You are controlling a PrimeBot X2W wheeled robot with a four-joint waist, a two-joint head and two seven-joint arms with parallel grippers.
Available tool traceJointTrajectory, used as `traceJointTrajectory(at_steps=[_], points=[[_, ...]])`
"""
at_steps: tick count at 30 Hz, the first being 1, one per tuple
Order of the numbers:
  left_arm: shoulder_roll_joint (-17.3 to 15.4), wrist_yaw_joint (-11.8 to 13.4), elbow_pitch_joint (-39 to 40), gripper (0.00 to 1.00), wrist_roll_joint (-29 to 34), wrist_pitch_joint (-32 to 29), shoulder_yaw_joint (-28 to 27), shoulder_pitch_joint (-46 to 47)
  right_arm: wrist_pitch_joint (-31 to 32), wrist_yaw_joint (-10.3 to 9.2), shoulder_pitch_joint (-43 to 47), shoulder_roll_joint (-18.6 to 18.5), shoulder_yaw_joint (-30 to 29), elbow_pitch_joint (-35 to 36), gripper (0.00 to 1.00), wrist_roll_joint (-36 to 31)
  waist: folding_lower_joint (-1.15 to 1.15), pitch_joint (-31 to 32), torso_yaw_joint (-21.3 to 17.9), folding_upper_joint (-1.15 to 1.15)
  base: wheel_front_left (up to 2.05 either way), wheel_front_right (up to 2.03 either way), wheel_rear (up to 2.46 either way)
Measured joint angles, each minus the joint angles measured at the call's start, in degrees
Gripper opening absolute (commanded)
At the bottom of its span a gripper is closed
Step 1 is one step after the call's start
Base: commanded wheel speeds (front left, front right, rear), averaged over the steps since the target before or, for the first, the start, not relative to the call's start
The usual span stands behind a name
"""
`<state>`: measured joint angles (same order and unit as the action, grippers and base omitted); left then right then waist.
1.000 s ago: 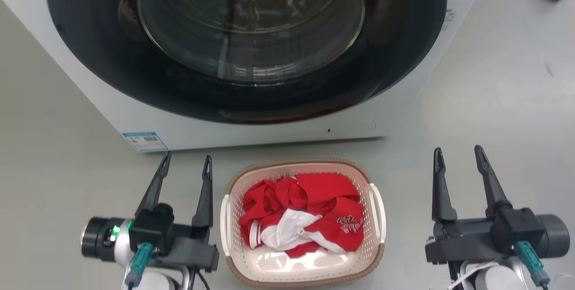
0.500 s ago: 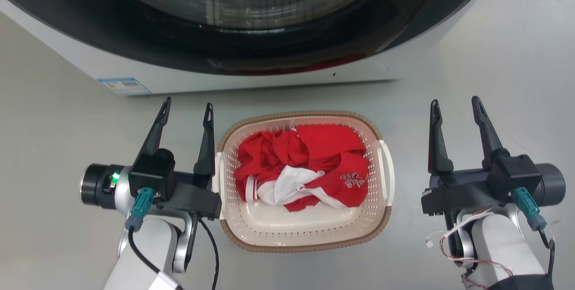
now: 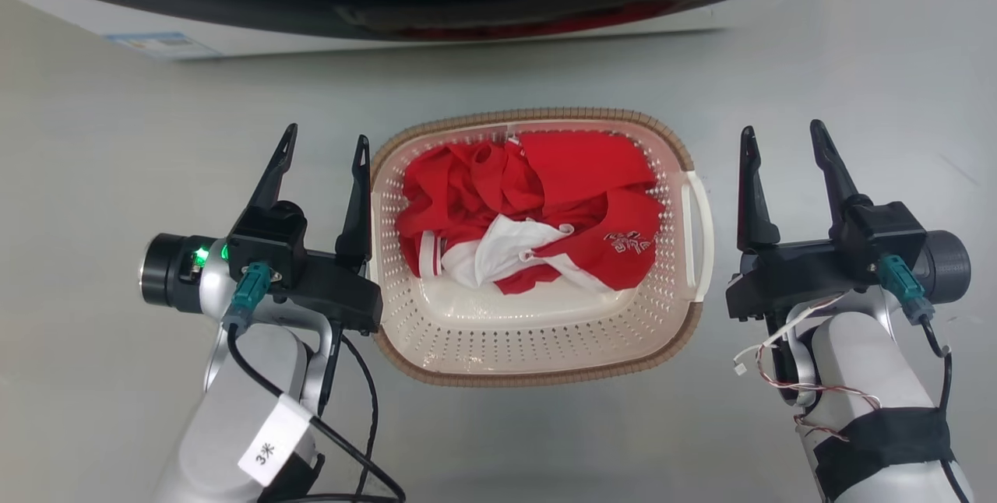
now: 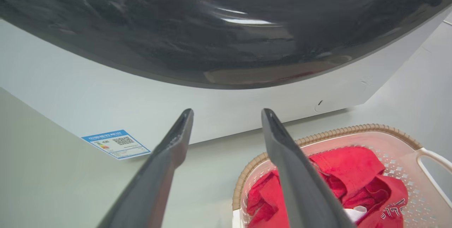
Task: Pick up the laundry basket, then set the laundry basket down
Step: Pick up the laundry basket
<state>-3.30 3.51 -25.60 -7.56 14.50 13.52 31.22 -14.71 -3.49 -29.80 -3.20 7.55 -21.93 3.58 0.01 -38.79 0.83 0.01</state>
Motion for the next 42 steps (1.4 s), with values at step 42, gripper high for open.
traceJointTrajectory(at_steps=[42], points=[[1.24,-4.3,-24.29,1.0,-7.13,0.0,-0.44,7.23,0.01,-0.56,-11.94,-0.12,10.9,-23.32,1.0,8.6,-0.01,-12.55,-0.92,-0.02,0.0,0.0,0.0]])
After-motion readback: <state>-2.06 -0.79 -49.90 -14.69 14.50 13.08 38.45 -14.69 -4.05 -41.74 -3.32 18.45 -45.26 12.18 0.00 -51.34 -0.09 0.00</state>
